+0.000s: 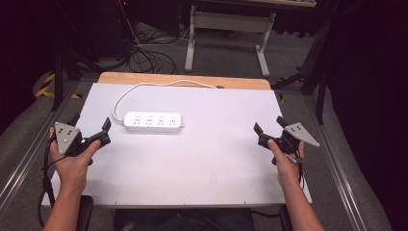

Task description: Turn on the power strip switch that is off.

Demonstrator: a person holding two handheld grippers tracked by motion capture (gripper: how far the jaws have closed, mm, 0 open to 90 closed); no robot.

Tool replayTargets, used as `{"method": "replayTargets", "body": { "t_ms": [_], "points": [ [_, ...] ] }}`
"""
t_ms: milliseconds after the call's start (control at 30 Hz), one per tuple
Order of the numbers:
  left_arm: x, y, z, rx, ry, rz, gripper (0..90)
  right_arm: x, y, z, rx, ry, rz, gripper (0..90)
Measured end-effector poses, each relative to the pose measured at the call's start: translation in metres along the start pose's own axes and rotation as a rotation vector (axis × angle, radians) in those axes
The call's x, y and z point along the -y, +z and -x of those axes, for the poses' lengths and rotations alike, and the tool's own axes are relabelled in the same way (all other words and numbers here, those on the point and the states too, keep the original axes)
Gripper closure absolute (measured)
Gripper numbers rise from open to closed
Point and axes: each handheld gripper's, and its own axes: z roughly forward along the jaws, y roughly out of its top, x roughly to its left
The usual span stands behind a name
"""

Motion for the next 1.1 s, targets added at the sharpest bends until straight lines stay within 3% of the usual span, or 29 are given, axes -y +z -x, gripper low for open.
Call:
{"method": "replayTargets", "body": {
  "t_ms": [433, 500, 667, 1000, 1100],
  "points": [
    [-0.0005, 0.0007, 0.0001, 0.001, 0.002, 0.007, 12.2, 0.0003, 0.0002, 0.0017, 0.004, 0.003, -0.003, 4.6],
    [-0.0008, 0.0004, -0.0006, 0.004, 0.003, 0.008, 19.5, 0.0002, 0.0002, 0.0013, 0.003, 0.003, -0.001, 4.6],
    [-0.0006, 0.0006, -0.0010, 0.005, -0.003, 0.004, 26.3, 0.0002, -0.0001, 0.0016, 0.004, 0.004, -0.002, 4.6],
    [-0.0005, -0.0009, -0.0045, 0.005, -0.023, 0.001, 55.6, 0.0003, -0.0006, 0.0018, 0.009, 0.004, -0.001, 4.6],
    [-0.0005, -0.0011, -0.0063, 0.001, -0.025, -0.002, 60.7, 0.0002, -0.0005, 0.0011, 0.011, 0.003, 0.001, 4.6]
  ]
}}
